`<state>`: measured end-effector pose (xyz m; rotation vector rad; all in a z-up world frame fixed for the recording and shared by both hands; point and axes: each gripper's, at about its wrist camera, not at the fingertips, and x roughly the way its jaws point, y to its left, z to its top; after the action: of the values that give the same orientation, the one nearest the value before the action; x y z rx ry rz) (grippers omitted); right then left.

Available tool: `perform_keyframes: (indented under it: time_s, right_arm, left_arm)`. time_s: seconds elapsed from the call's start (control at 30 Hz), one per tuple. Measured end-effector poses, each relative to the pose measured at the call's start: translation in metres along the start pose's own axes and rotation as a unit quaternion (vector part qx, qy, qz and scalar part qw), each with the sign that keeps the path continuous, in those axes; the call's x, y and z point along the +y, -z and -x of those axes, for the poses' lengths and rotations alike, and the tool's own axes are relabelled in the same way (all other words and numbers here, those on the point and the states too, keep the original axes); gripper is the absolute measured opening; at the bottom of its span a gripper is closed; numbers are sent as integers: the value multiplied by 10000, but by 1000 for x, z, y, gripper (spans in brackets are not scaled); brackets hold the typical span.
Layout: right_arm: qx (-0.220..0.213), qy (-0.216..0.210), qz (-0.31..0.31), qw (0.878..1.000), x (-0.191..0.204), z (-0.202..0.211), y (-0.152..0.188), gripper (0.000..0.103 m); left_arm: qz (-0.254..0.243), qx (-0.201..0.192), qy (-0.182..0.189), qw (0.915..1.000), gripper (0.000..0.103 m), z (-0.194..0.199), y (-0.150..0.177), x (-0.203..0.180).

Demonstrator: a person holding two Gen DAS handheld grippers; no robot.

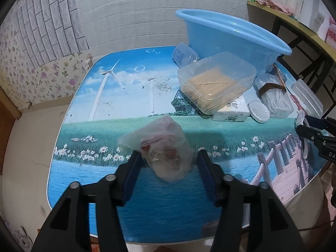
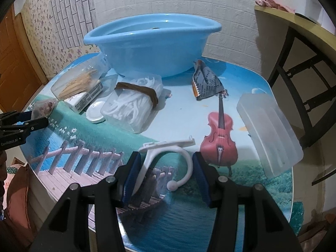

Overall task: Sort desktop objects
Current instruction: 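Carry the bag and white hook over the blue basin with both grippers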

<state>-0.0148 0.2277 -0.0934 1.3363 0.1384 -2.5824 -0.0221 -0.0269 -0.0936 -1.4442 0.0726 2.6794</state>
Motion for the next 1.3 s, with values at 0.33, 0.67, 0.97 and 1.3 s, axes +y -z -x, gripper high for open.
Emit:
perform_keyframes:
  time_s: [0.33,0.67,0.97,1.3]
  right_arm:
    - [-27,-45,-75,10000,0,-2,-2,50]
    - [-389,-174,-172,9989,-5,22,-10,50]
    - [-873,-368,-168,9954,3,53,-33,50]
    - [-1140,-457,-92,9924,4,67,-57,50]
  left_arm:
    - [3,-167,52,9998,39,-1,-4,-6]
    - [126,-380,57,9992,35,22,-12,2]
    - [98,-782,163,9968,34,56,-37,-3]
    - [-46,-890,327,9955,34,61,-67,-20]
